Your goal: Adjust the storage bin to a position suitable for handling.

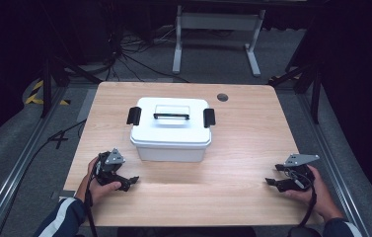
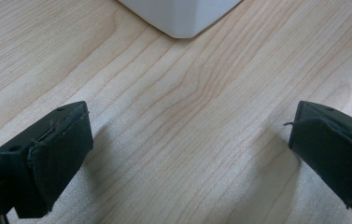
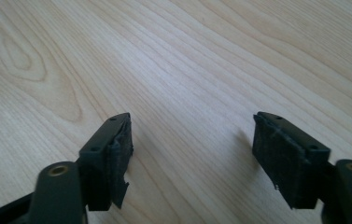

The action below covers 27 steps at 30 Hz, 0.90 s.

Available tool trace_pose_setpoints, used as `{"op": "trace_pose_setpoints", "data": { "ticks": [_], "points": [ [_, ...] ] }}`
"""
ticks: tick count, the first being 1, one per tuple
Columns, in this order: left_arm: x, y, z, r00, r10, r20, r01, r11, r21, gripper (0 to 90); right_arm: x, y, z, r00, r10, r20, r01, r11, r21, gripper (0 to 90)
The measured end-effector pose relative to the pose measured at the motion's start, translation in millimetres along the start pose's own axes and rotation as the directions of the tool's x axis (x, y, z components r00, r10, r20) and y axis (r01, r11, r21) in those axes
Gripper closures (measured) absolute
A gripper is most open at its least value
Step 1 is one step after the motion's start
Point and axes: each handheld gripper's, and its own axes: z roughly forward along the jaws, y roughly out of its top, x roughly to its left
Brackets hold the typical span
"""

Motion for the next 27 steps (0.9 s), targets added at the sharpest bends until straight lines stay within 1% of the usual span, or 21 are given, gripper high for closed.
{"op": "trace_pose_setpoints", "data": {
  "ticks": [1,2,3,5,8,10,12,13,15,16,17,18,19,20,22,23,25,27],
  "points": [
    [0.4,0.1,0.0,1.0000,0.005,0.004,-0.005,1.0000,0.002,0.1,0.1,5.0,1.1,0.9999,-0.015,-0.006,0.015,1.000,0.006,32.4],
    [0.4,0.1,0.0,1.0000,0.005,0.004,-0.005,1.0000,0.002,0.1,0.1,5.0,1.1,0.9999,-0.015,-0.006,0.015,1.000,0.006,32.4],
    [0.9,0.3,0.0,0.9999,0.011,0.002,-0.011,0.9999,0.002,0.1,-0.3,8.0,1.4,0.9997,-0.023,-0.006,0.023,1.000,0.003,32.7],
    [0.6,0.1,-0.1,1.0000,0.007,0.005,-0.007,1.0000,0.003,0.1,-0.4,14.6,0.2,0.9995,-0.029,-0.015,0.029,1.000,-0.005,33.5],
    [0.3,0.1,-0.1,1.0000,0.005,0.005,-0.005,1.0000,0.003,0.2,0.5,26.7,-2.7,0.9983,-0.058,-0.012,0.058,0.998,-0.006,35.7],
    [0.4,0.1,-0.1,1.0000,0.006,0.005,-0.006,1.0000,0.003,0.2,1.9,39.5,-6.7,0.9968,-0.080,0.005,0.080,0.997,-0.003,36.4],
    [1.3,0.3,0.0,0.9999,0.016,0.004,-0.016,0.9999,0.002,0.2,3.1,49.5,-10.3,0.9954,-0.096,0.005,0.096,0.995,-0.011,37.2],
    [1.3,0.4,0.0,0.9999,0.016,0.004,-0.016,0.9999,0.002,0.2,4.1,58.3,-13.4,0.9936,-0.113,0.009,0.113,0.994,-0.015,37.2],
    [1.4,0.4,0.0,0.9998,0.017,0.005,-0.017,0.9999,0.002,0.2,5.6,69.5,-18.0,0.9911,-0.133,0.006,0.133,0.991,-0.027,37.3],
    [1.4,0.4,0.0,0.9998,0.018,0.005,-0.018,0.9998,0.002,0.2,5.6,69.5,-18.0,0.9911,-0.133,0.006,0.133,0.991,-0.027,37.3],
    [1.4,0.5,0.0,0.9998,0.017,0.005,-0.017,0.9998,0.003,0.2,6.3,76.3,-20.5,0.9888,-0.149,0.016,0.149,0.989,-0.024,37.4],
    [1.6,0.6,0.0,0.9998,0.020,0.006,-0.020,0.9998,0.003,0.2,7.4,81.3,-22.8,0.9883,-0.152,0.014,0.152,0.988,-0.026,37.4],
    [2.1,0.7,0.0,0.9997,0.025,0.007,-0.025,0.9997,0.004,0.2,7.6,86.2,-25.0,0.9860,-0.166,0.014,0.167,0.985,-0.039,37.5],
    [1.7,0.6,0.2,0.9997,0.018,0.014,-0.018,0.9998,0.006,0.1,8.4,90.8,-27.7,0.9858,-0.167,0.013,0.168,0.985,-0.041,37.5],
    [2.0,0.8,0.2,0.9997,0.020,0.017,-0.020,0.9998,0.006,0.1,8.9,99.9,-32.5,0.9823,-0.187,0.019,0.187,0.981,-0.049,37.5],
    [2.0,0.8,0.3,0.9997,0.020,0.017,-0.020,0.9998,0.006,0.1,9.7,105.0,-35.2,0.9821,-0.188,0.013,0.188,0.980,-0.057,37.6],
    [2.0,0.8,0.2,0.9997,0.020,0.017,-0.020,0.9998,0.006,0.1,11.0,113.0,-38.5,0.9777,-0.209,0.017,0.210,0.976,-0.059,37.6],
    [2.1,0.8,0.1,0.9996,0.021,0.018,-0.021,0.9997,0.008,0.1,13.0,120.4,-41.6,0.9759,-0.218,0.018,0.218,0.974,-0.064,37.9]
  ]
}}
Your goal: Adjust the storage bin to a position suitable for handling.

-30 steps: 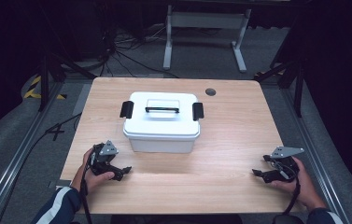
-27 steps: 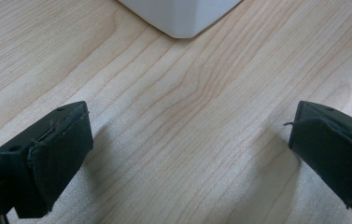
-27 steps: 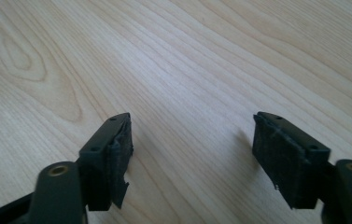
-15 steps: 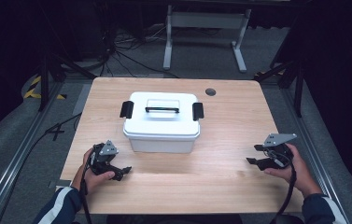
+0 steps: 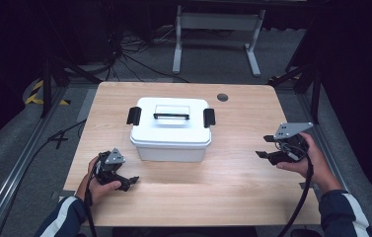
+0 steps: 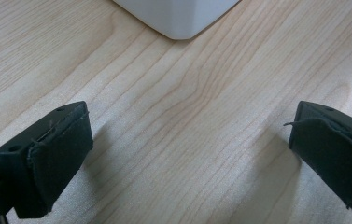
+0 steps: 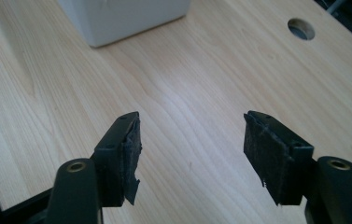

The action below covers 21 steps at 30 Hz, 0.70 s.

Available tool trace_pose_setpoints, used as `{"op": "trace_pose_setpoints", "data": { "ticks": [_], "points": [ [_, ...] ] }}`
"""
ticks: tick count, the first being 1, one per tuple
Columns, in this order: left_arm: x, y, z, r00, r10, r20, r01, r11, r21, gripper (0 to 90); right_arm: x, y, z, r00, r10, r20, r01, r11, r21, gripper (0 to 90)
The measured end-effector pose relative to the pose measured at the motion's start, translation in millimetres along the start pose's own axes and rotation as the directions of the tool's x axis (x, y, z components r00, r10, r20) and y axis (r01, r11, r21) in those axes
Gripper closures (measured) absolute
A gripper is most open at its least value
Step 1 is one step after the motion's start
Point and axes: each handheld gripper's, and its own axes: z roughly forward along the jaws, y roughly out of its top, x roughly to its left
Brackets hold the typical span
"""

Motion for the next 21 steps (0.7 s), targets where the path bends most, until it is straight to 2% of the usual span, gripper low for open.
{"op": "trace_pose_setpoints", "data": {
  "ticks": [11,21],
  "points": [
    [-0.1,-0.1,0.0,1.0000,-0.001,0.000,0.001,1.0000,-0.001,0.2,-0.5,37.2,-0.3,0.9967,-0.080,-0.013,0.080,0.997,-0.003,38.7],
    [0.0,-0.1,0.0,1.0000,0.000,0.000,0.000,1.0000,-0.001,0.2,5.1,76.5,5.0,0.9888,-0.149,-0.014,0.148,0.989,-0.008,39.1]
  ]
}}
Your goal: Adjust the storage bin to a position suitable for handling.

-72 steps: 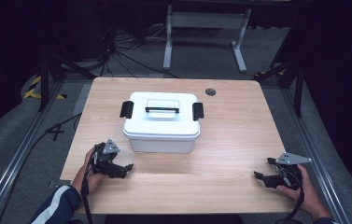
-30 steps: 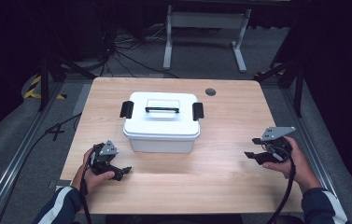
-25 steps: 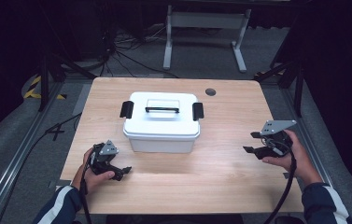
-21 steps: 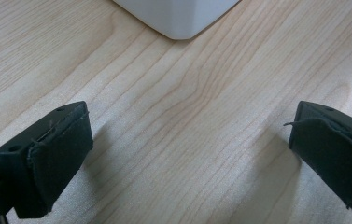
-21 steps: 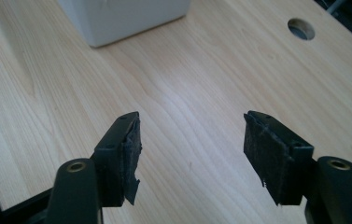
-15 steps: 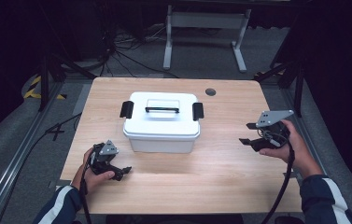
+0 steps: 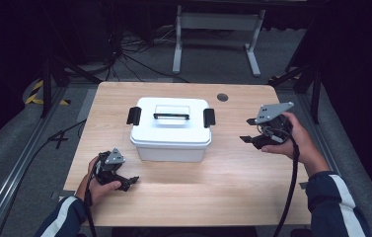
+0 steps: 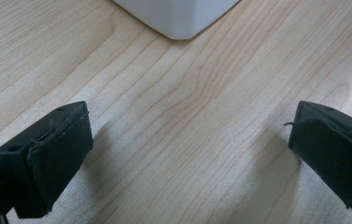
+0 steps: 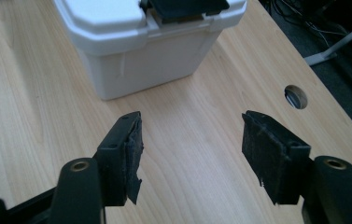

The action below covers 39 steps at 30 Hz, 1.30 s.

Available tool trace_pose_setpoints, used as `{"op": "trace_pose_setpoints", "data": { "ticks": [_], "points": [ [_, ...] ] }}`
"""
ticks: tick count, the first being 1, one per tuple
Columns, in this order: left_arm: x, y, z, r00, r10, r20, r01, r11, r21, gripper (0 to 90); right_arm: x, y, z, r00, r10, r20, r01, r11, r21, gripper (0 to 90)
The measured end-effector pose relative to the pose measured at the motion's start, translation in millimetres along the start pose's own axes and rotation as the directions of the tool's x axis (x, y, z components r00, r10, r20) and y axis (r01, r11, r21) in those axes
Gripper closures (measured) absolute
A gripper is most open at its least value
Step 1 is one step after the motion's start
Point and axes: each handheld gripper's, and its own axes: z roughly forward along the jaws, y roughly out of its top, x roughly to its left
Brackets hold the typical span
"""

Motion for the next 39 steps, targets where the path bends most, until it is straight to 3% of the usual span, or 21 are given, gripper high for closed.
{"op": "trace_pose_setpoints", "data": {
  "ticks": [19,39],
  "points": [
    [-0.1,0.0,0.1,1.0000,-0.002,0.000,0.002,1.0000,-0.001,0.2,5.9,66.8,23.5,0.9897,-0.131,-0.056,0.132,0.991,0.006,44.2],
    [-0.1,0.0,0.0,1.0000,-0.002,0.000,0.002,1.0000,-0.001,0.2,18.3,113.9,55.9,0.9706,-0.223,-0.092,0.228,0.972,0.060,48.5]
  ]
}}
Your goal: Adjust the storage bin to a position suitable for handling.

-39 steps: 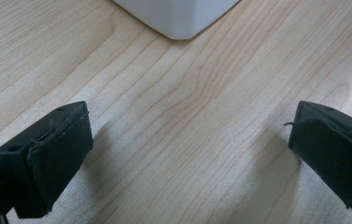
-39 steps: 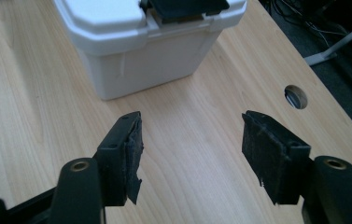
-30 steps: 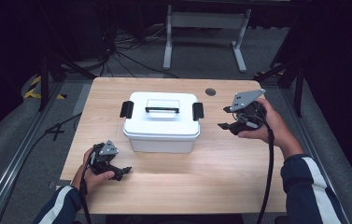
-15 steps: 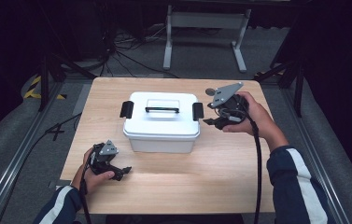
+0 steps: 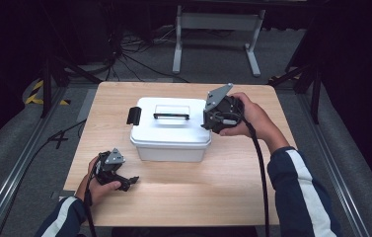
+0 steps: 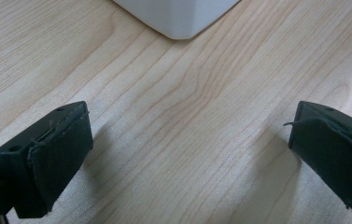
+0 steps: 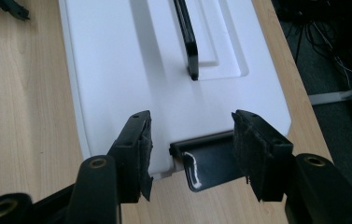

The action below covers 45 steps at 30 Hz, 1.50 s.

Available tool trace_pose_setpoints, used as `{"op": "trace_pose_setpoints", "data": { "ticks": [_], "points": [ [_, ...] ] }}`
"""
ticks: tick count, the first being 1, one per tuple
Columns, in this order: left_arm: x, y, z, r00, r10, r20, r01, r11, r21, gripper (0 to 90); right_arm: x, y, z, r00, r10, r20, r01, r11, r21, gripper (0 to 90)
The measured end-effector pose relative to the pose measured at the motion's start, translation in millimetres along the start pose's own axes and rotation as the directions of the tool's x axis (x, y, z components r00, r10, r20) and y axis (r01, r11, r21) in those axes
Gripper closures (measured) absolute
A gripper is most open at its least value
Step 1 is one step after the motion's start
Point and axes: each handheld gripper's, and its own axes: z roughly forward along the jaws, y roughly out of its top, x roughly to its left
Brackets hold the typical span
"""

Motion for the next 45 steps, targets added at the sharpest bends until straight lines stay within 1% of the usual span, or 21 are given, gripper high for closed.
{"op": "trace_pose_setpoints", "data": {
  "ticks": [3,6,7,9,11,12,15,16,19,21,23,25,27,29,30,31,32,35,40,43,45],
  "points": [
    [0.1,0.0,-0.1,1.0000,0.002,0.001,-0.002,1.0000,0.001,0.2,-1.6,8.2,3.7,0.9999,-0.013,-0.004,0.013,1.000,-0.001,49.3],
    [0.1,0.0,-0.1,1.0000,0.002,0.000,-0.002,1.0000,0.001,0.2,-2.5,15.8,6.6,0.9994,-0.034,-0.010,0.034,0.999,0.013,50.4],
    [0.1,0.0,-0.1,1.0000,0.002,0.000,-0.002,1.0000,0.001,0.2,-2.5,15.8,6.6,0.9994,-0.034,-0.010,0.034,0.999,0.013,50.4],
    [0.1,0.0,-0.1,1.0000,0.002,0.000,-0.002,1.0000,0.001,0.2,-3.0,24.8,11.5,0.9987,-0.049,-0.013,0.049,0.999,0.013,52.3],
    [0.0,-0.1,0.0,1.0000,0.001,0.000,-0.001,1.0000,0.000,0.2,-2.9,28.9,14.3,0.9982,-0.055,-0.024,0.055,0.998,0.014,53.4],
    [0.2,-0.2,0.1,1.0000,0.004,-0.001,-0.004,1.0000,-0.005,0.2,-2.9,31.0,16.3,0.9976,-0.066,-0.024,0.066,0.998,0.014,53.8],
    [0.6,-0.2,-0.1,1.0000,0.010,-0.003,-0.010,0.9999,-0.004,0.2,-2.7,35.4,20.0,0.9963,-0.081,-0.029,0.082,0.996,0.024,54.6],
    [0.5,-0.2,0.0,1.0000,0.009,-0.002,-0.009,0.9999,-0.004,0.2,-1.7,40.0,24.2,0.9965,-0.077,-0.031,0.078,0.996,0.037,55.8],
    [0.6,-0.2,-0.1,1.0000,0.010,-0.002,-0.010,0.9999,-0.004,0.2,-1.2,45.9,28.9,0.9947,-0.094,-0.042,0.096,0.995,0.042,56.5],
    [0.6,-0.2,-0.1,0.9999,0.010,-0.003,-0.010,0.9999,-0.004,0.2,-0.3,48.1,30.5,0.9950,-0.091,-0.043,0.093,0.995,0.045,56.6],
    [0.6,-0.2,-0.1,1.0000,0.010,-0.003,-0.010,0.9999,-0.004,0.2,0.4,52.9,35.4,0.9933,-0.105,-0.049,0.107,0.993,0.040,56.5],
    [0.6,-0.2,-0.1,0.9999,0.010,-0.002,-0.010,0.9999,-0.004,0.2,0.9,56.7,39.2,0.9931,-0.104,-0.055,0.106,0.994,0.036,57.0],
    [0.6,-0.1,-0.2,1.0000,0.009,-0.002,-0.009,0.9999,-0.003,0.2,2.1,60.3,42.5,0.9935,-0.102,-0.052,0.104,0.993,0.046,57.8],
    [0.6,-0.2,-0.2,0.9999,0.010,-0.002,-0.010,0.9999,-0.004,0.2,2.2,63.8,46.7,0.9914,-0.117,-0.059,0.120,0.992,0.043,59.8],
    [0.6,-0.3,0.0,1.0000,0.010,-0.002,-0.010,0.9999,-0.006,0.2,3.8,65.3,48.0,0.9926,-0.107,-0.058,0.110,0.993,0.052,60.1],
    [0.7,-0.2,-0.1,0.9999,0.011,-0.001,-0.011,0.9999,-0.005,0.2,3.1,66.8,49.9,0.9904,-0.126,-0.057,0.129,0.991,0.045,60.6],
    [0.7,-0.2,-0.1,0.9999,0.010,-0.001,-0.010,0.9999,-0.004,0.2,4.3,68.0,51.0,0.9914,-0.116,-0.059,0.120,0.991,0.055,61.0],
    [0.7,-0.2,-0.1,0.9999,0.010,-0.001,-0.010,0.9999,-0.004,0.2,6.0,72.8,57.4,0.9902,-0.128,-0.056,0.132,0.989,0.068,64.6],
    [0.9,-0.3,-0.2,0.9999,0.013,0.000,-0.013,0.9999,-0.004,0.2,7.1,76.3,61.6,0.9885,-0.140,-0.057,0.144,0.987,0.073,69.7],
    [0.8,-0.3,-0.1,0.9999,0.012,-0.001,-0.012,0.9999,-0.005,0.2,6.6,76.5,63.0,0.9904,-0.132,-0.041,0.135,0.988,0.075,74.5],
    [0.9,-0.3,-0.2,0.9999,0.013,0.000,-0.013,0.9999,-0.004,0.2,6.2,76.5,62.9,0.9904,-0.131,-0.044,0.134,0.988,0.070,75.8]
  ]
}}
